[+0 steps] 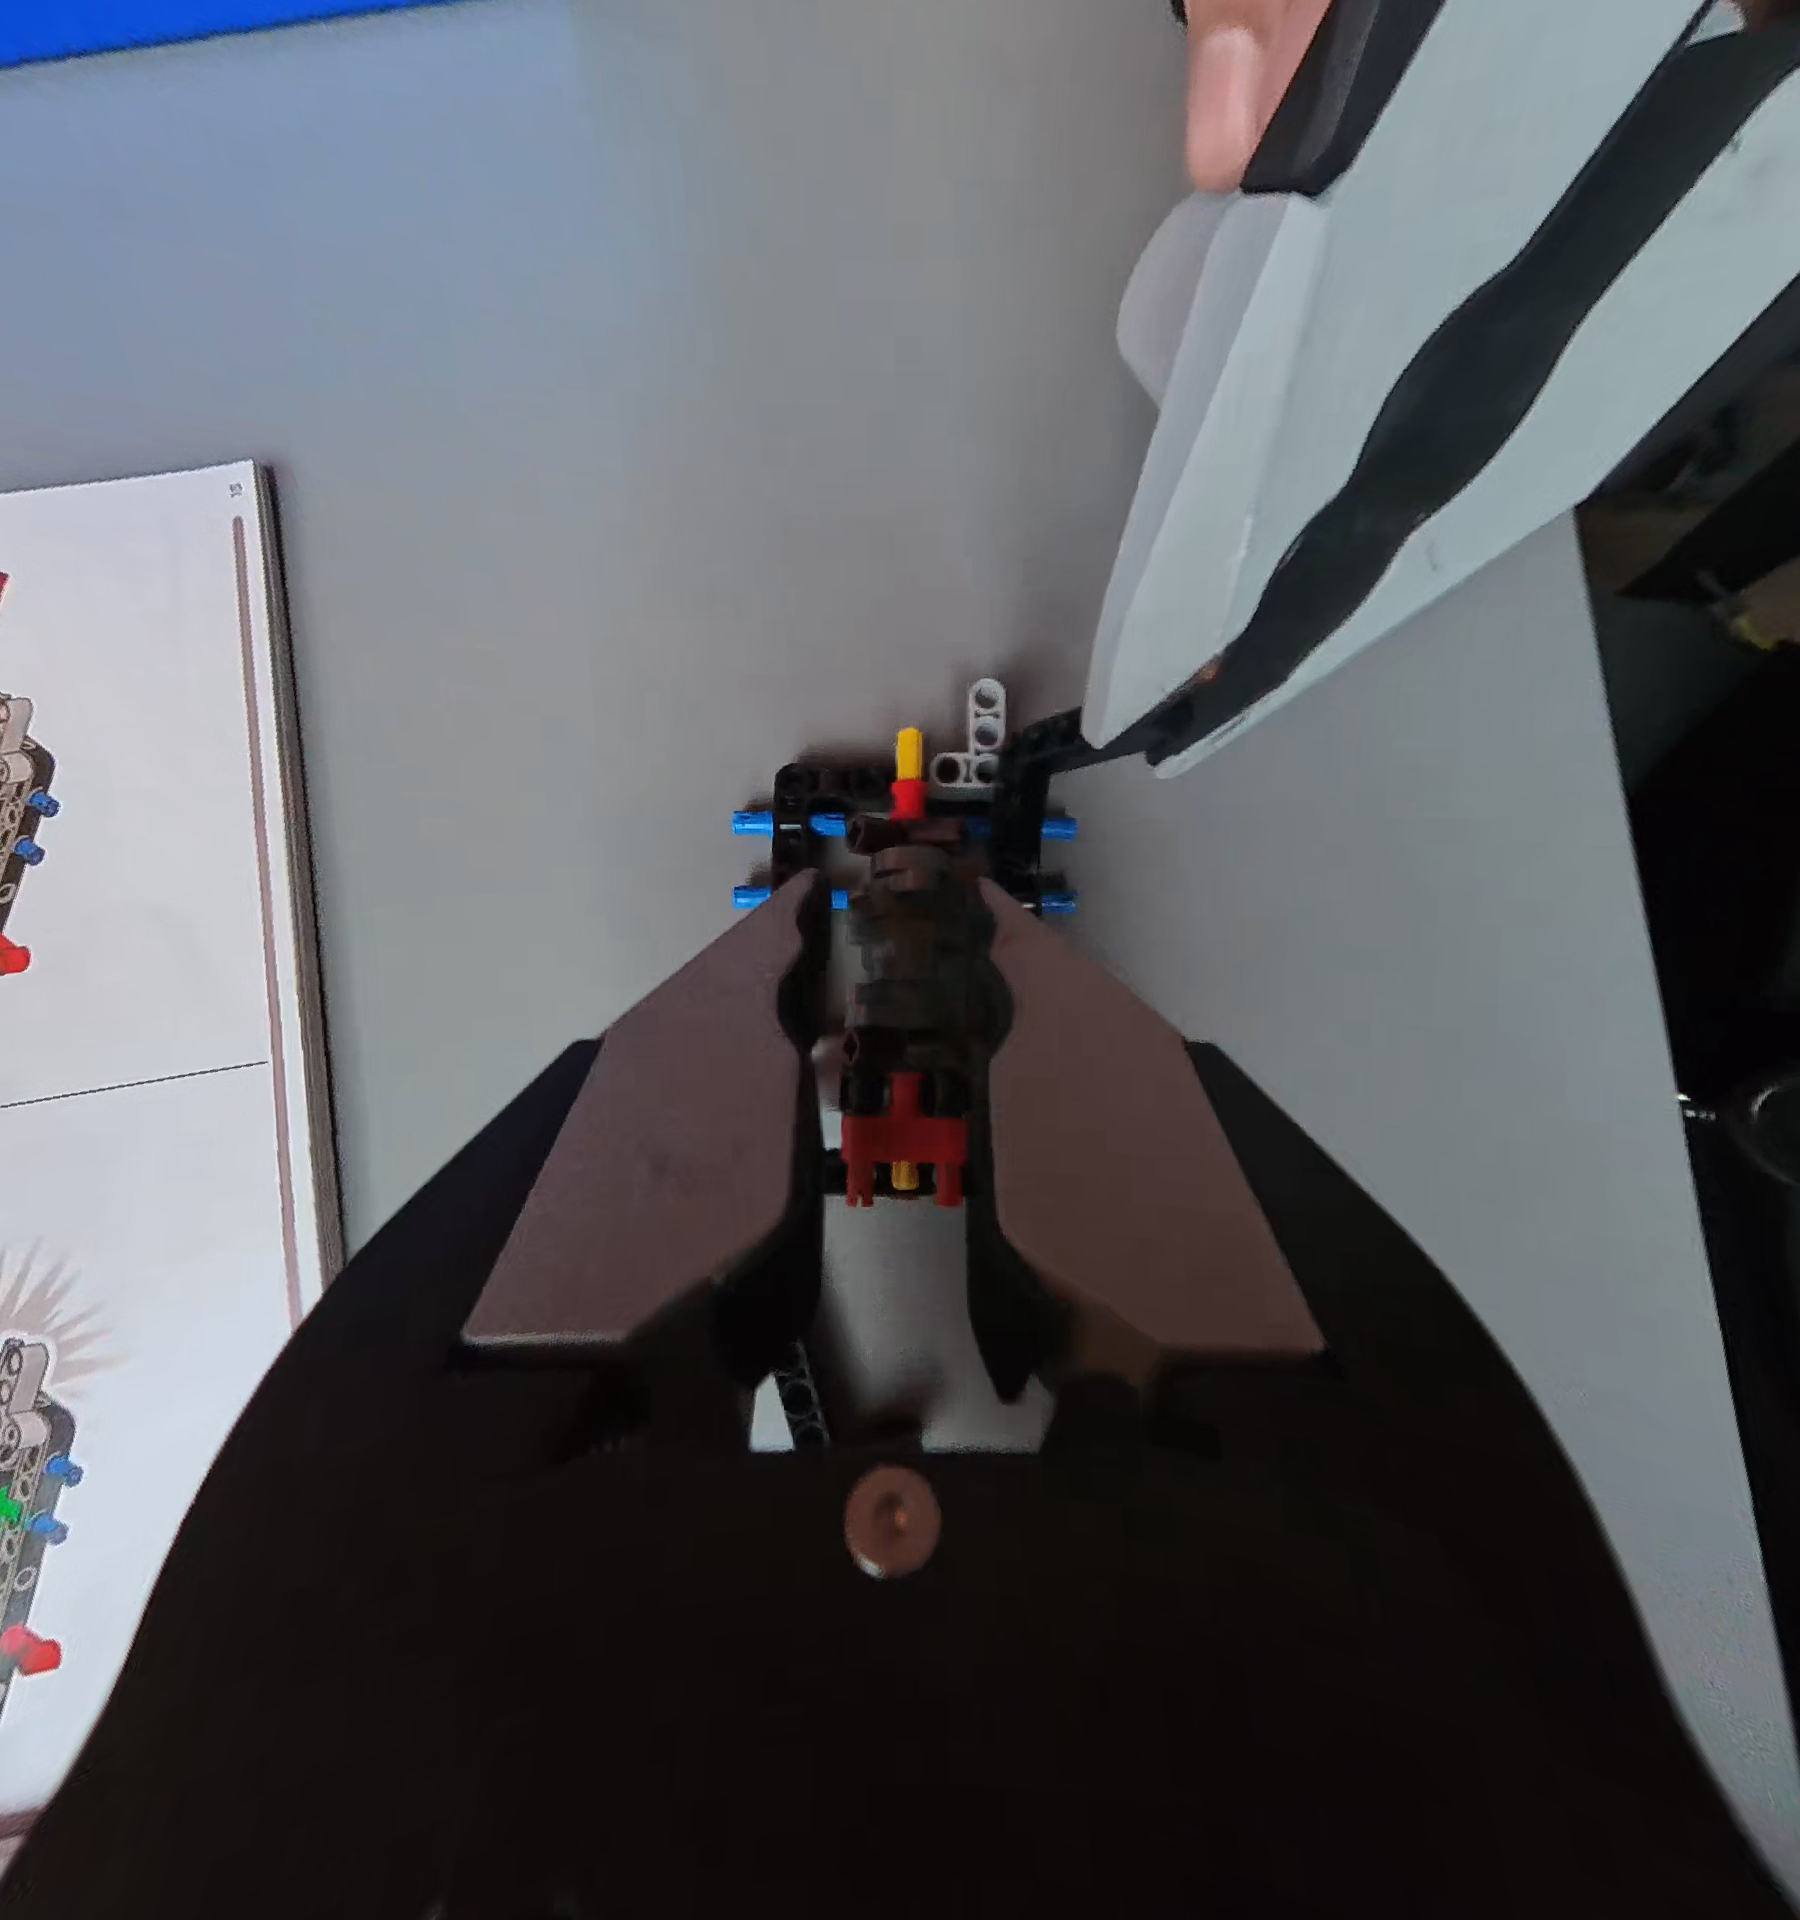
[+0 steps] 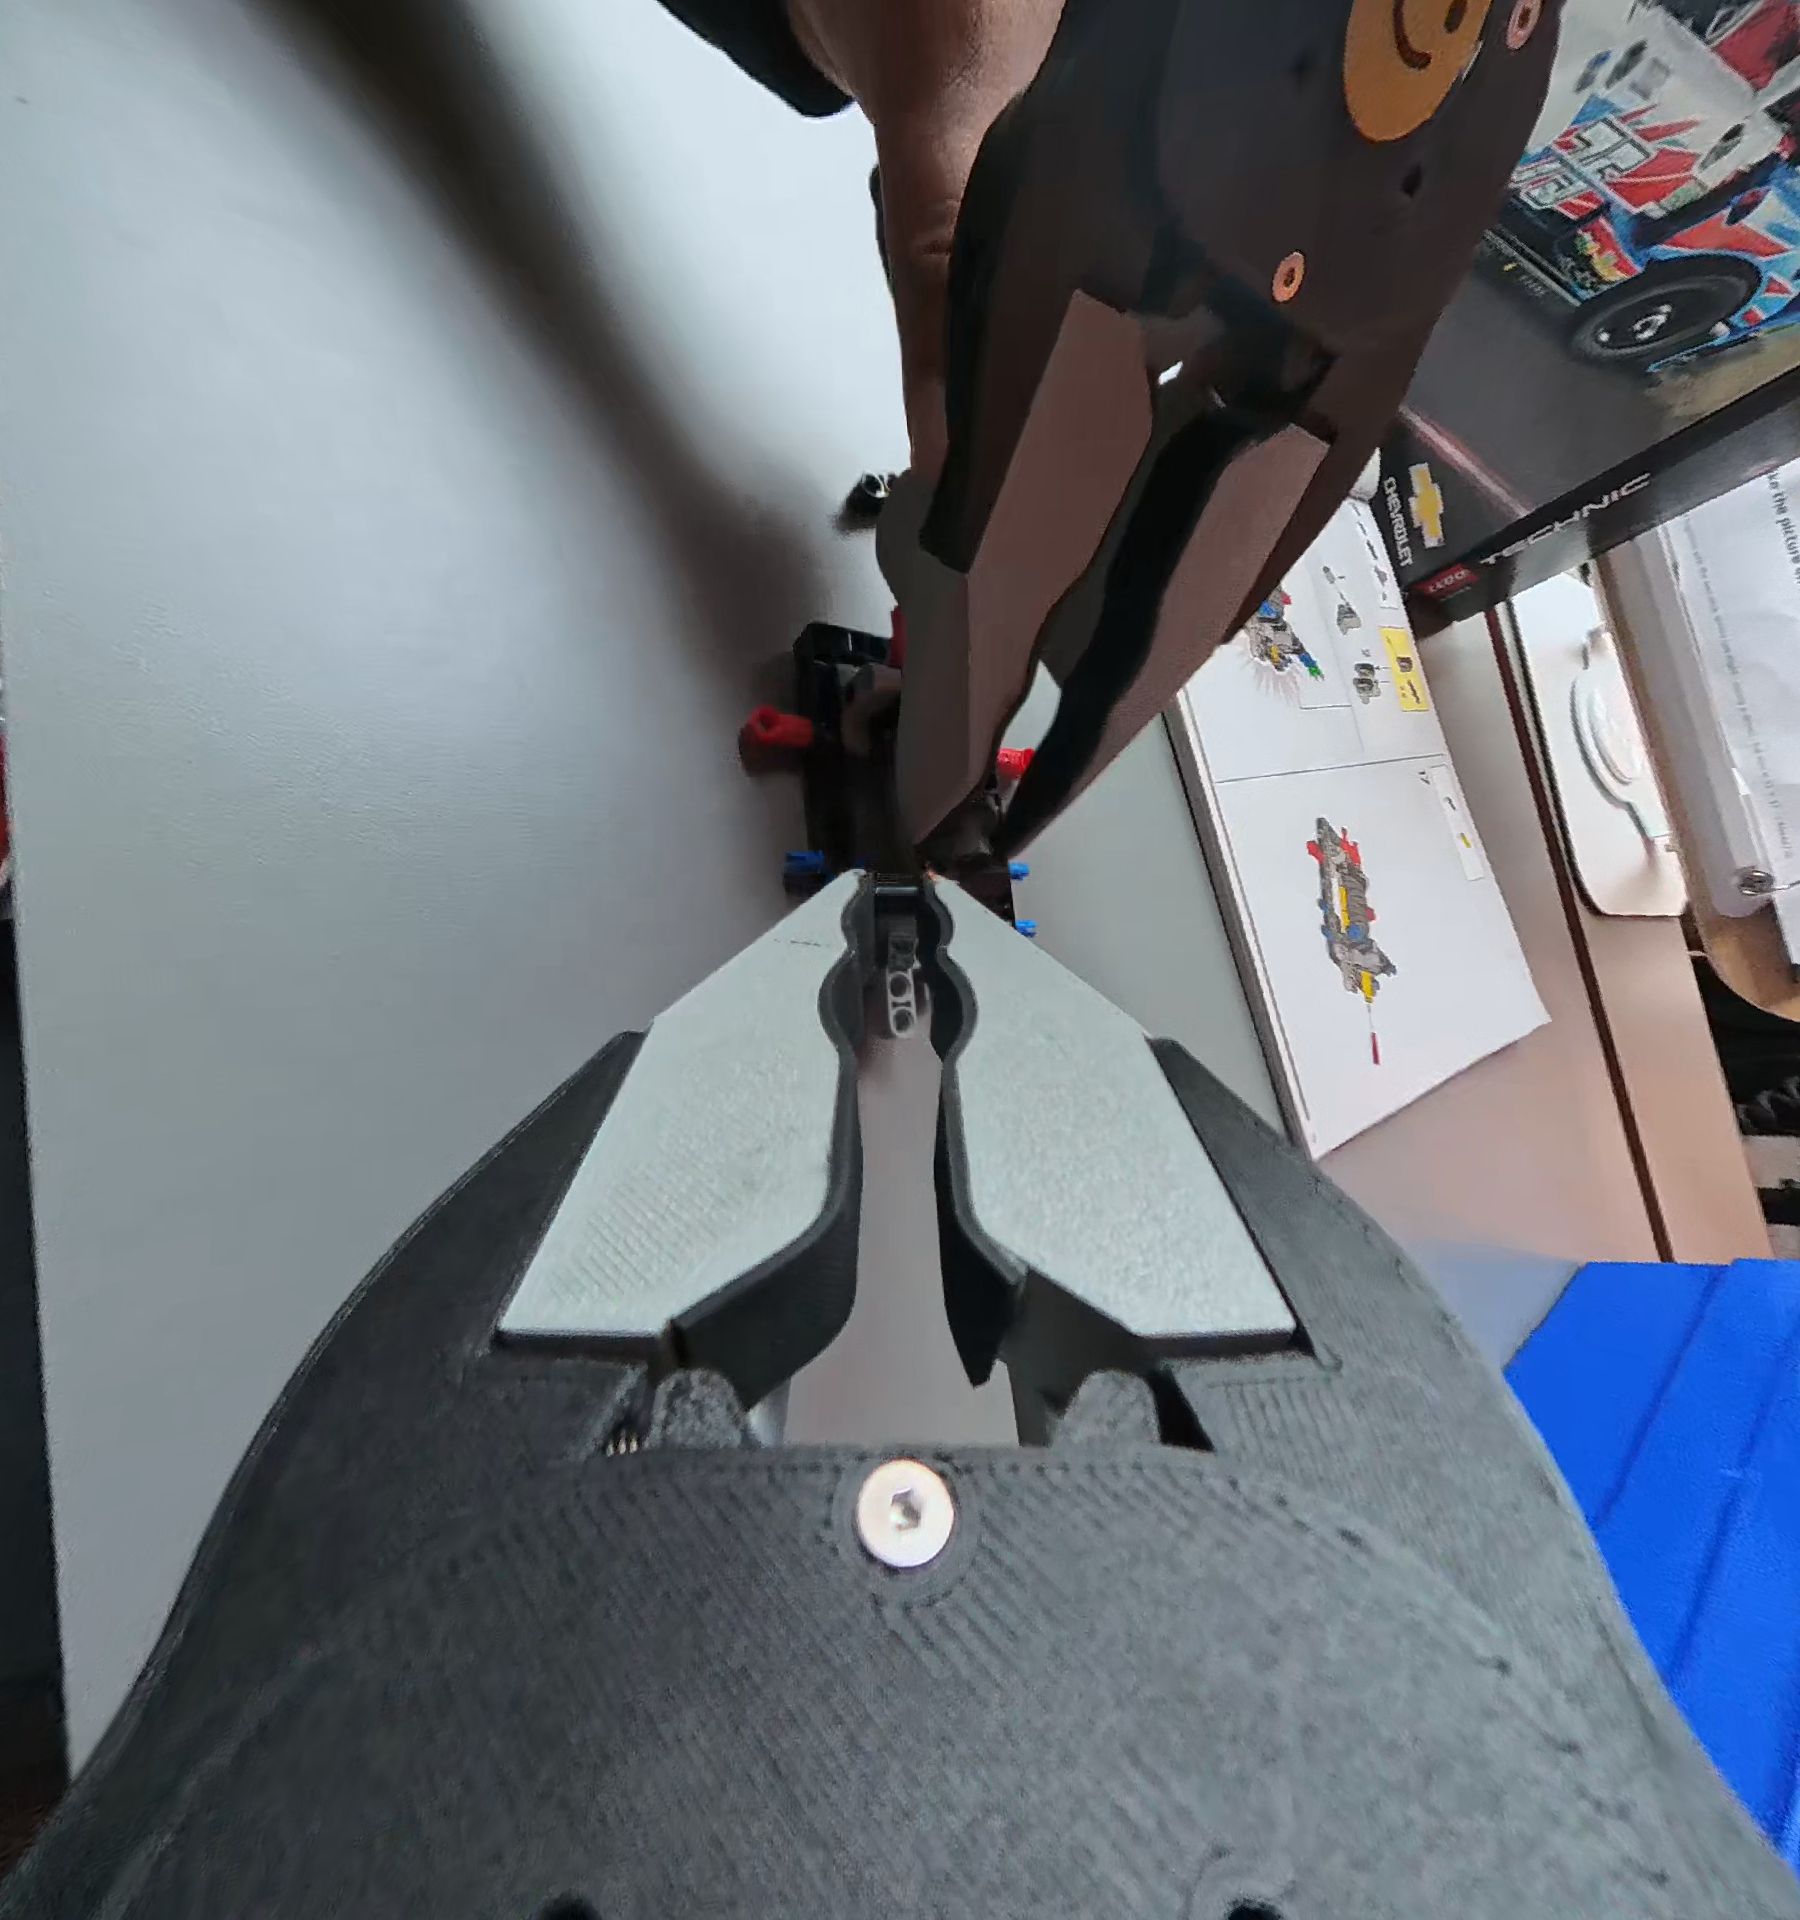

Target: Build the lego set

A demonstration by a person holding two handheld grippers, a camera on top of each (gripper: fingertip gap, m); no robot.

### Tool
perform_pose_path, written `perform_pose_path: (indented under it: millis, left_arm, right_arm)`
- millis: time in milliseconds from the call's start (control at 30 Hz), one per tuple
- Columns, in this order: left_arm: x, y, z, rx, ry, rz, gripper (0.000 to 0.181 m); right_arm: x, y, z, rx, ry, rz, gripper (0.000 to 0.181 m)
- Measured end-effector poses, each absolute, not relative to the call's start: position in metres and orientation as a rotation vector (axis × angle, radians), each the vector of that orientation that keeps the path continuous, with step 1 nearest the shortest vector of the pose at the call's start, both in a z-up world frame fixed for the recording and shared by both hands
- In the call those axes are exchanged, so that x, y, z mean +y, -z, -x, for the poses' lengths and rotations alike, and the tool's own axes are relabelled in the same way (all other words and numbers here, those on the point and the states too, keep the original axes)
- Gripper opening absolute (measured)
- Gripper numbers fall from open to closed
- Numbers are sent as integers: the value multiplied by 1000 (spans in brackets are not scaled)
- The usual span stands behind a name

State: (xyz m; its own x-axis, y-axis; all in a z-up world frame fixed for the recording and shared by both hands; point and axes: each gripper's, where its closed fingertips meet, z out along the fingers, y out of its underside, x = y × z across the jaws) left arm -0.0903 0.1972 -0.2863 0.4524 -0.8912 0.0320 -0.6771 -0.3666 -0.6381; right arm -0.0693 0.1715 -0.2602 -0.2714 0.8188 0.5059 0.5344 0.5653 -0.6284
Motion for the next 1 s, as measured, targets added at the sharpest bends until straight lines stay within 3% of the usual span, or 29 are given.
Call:
perform_pose_path:
  millis: [500, 1000]
  left_arm:
    - [197, 267, 96, 1085, 1053, 2149, 19]
    - [177, 269, 118, 1201, 793, 2115, 19]
  right_arm:
    - [177, 267, 90, -2004, -373, 1015, 4]
    - [183, 274, 97, -2094, -576, 1151, 4]
